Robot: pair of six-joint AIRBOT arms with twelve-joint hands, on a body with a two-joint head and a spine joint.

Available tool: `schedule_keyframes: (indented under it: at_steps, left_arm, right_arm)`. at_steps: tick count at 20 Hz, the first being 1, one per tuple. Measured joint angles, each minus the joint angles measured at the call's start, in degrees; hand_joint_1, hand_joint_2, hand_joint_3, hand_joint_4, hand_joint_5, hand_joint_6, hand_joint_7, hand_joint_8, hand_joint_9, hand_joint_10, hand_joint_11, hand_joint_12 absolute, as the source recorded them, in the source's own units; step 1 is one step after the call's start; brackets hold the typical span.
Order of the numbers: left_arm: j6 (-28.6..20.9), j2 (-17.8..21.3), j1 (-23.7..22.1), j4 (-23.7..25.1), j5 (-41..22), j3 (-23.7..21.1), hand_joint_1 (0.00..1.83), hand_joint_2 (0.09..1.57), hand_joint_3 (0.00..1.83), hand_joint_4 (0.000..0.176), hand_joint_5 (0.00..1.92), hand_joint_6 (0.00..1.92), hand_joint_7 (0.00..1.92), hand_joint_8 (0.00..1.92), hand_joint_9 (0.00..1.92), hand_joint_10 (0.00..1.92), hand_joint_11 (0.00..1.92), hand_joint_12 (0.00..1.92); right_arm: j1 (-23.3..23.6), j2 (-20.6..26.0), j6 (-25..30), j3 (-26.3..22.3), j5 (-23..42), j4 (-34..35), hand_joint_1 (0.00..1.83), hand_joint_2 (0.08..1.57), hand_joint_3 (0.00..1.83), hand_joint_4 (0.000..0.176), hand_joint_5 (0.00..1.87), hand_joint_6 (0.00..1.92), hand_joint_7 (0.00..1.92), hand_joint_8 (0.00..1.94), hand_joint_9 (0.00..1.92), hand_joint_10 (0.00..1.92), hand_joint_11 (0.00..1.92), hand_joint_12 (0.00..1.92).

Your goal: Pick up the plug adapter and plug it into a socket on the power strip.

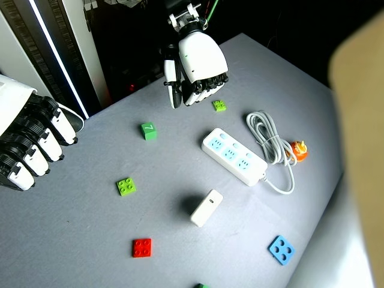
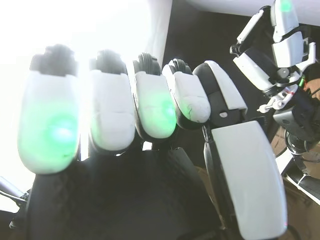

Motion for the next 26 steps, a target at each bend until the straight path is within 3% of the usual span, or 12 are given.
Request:
schedule_keyframes:
  at_steps: [1, 2, 10, 13, 16, 17, 20, 21, 22, 23, 24, 26]
  left_arm:
    - [0.04, 0.00, 0.00, 0.15, 0.39, 0.00, 0.00, 1.06, 0.15, 0.000, 0.00, 0.00, 0.00, 0.00, 0.00, 0.00, 0.00, 0.00]
    - [0.59, 0.00, 0.00, 0.02, 0.87, 0.00, 0.00, 1.12, 0.03, 0.000, 0.00, 0.00, 0.00, 0.00, 0.00, 0.00, 0.00, 0.00]
    - [2.40, -0.31, 0.20, -1.11, 2.34, 0.48, 0.00, 1.11, 0.01, 0.000, 0.00, 0.00, 0.00, 0.00, 0.00, 0.00, 0.00, 0.00]
    - [4.17, -0.28, 0.76, -2.84, 3.37, 1.09, 0.00, 1.12, 0.01, 0.000, 0.00, 0.00, 0.00, 0.00, 0.00, 0.00, 0.00, 0.00]
    - [5.57, -0.28, 1.07, -4.66, 6.36, 2.08, 0.00, 1.12, 0.01, 0.000, 0.00, 0.00, 0.00, 0.00, 0.00, 0.00, 0.00, 0.00]
    - [8.31, -0.31, 0.20, -7.63, 7.45, 2.23, 0.00, 1.12, 0.01, 0.000, 0.00, 0.00, 0.00, 0.00, 0.00, 0.00, 0.00, 0.00]
    - [14.10, -0.35, -1.25, -12.63, 7.93, 2.80, 0.00, 1.13, 0.01, 0.000, 0.00, 0.00, 0.00, 0.00, 0.00, 0.00, 0.00, 0.00]
    - [14.40, -0.37, -1.53, -13.16, 8.61, 3.50, 0.00, 1.13, 0.01, 0.000, 0.00, 0.00, 0.00, 0.00, 0.00, 0.00, 0.00, 0.00]
    - [14.40, -0.37, -1.53, -13.16, 8.83, 3.50, 0.00, 1.13, 0.02, 0.000, 0.00, 0.00, 0.00, 0.00, 0.00, 0.00, 0.00, 0.00]
    - [14.40, -0.37, -1.40, -13.16, 9.11, 3.52, 0.00, 1.13, 0.02, 0.000, 0.00, 0.00, 0.00, 0.00, 0.00, 0.00, 0.00, 0.00]
    - [14.45, -0.63, -1.14, -13.16, 10.27, 4.00, 0.00, 1.12, 0.01, 0.000, 0.00, 0.00, 0.00, 0.00, 0.00, 0.00, 0.00, 0.00]
    - [14.53, -0.90, -0.26, -13.57, 11.56, 4.35, 0.00, 1.12, 0.01, 0.000, 0.00, 0.00, 0.00, 0.00, 0.00, 0.00, 0.00, 0.00]
  right_arm:
    - [0.00, 0.00, 0.02, -0.02, 0.00, -0.02, 0.02, 1.12, 0.10, 0.000, 0.10, 0.05, 0.10, 0.05, 0.09, 0.06, 0.00, 0.27]
    - [-0.02, 0.02, -0.13, 0.00, -0.09, -0.09, 0.02, 1.16, 0.02, 0.000, 0.13, 0.01, 0.13, 0.01, 0.12, 0.02, 0.00, 0.28]
    - [0.42, -0.02, -0.68, 0.11, -0.33, 2.47, 0.00, 1.16, 0.00, 0.000, 0.12, 0.00, 0.13, 0.00, 0.13, 0.01, 0.00, 0.30]
    - [2.40, -1.11, -0.46, 1.62, -1.18, 3.85, 0.01, 1.16, 0.00, 0.000, 0.13, 0.01, 0.14, 0.00, 0.13, 0.00, 0.00, 0.30]
    - [7.96, -5.49, -0.24, 5.88, -6.03, 7.48, 0.04, 1.15, 0.00, 0.000, 0.13, 0.00, 0.14, 0.00, 0.14, 0.00, 0.00, 0.36]
    - [8.04, -6.86, -0.22, 7.10, -6.08, 7.45, 0.06, 1.15, 0.00, 0.000, 0.12, 0.00, 0.13, 0.00, 0.13, 0.00, 0.00, 0.36]
    - [8.04, -12.44, -0.22, 11.13, -9.27, 7.45, 0.29, 1.13, 0.00, 0.000, 0.09, 0.00, 0.11, 0.00, 0.10, 0.00, 0.00, 0.31]
    - [9.38, -19.34, -0.20, 17.49, -12.98, 10.95, 0.31, 1.13, 0.00, 0.000, 0.09, 0.00, 0.11, 0.00, 0.10, 0.00, 0.00, 0.30]
    - [9.84, -20.92, -0.20, 19.43, -13.94, 12.52, 0.42, 1.13, 0.00, 0.000, 0.07, 0.00, 0.09, 0.00, 0.09, 0.00, 0.00, 0.30]
    - [10.12, -22.29, -0.17, 20.96, -14.47, 14.10, 0.42, 1.13, 0.00, 0.000, 0.07, 0.00, 0.09, 0.00, 0.09, 0.00, 0.00, 0.30]
    - [10.54, -24.65, 0.61, 24.02, -15.17, 16.39, 0.83, 1.07, 0.00, 0.000, 0.00, 0.00, 0.01, 0.00, 0.03, 0.00, 0.00, 0.16]
    - [11.02, -28.11, 0.72, 28.15, -16.50, 19.87, 0.94, 1.05, 0.00, 0.000, 0.00, 0.00, 0.00, 0.00, 0.00, 0.00, 0.00, 0.09]
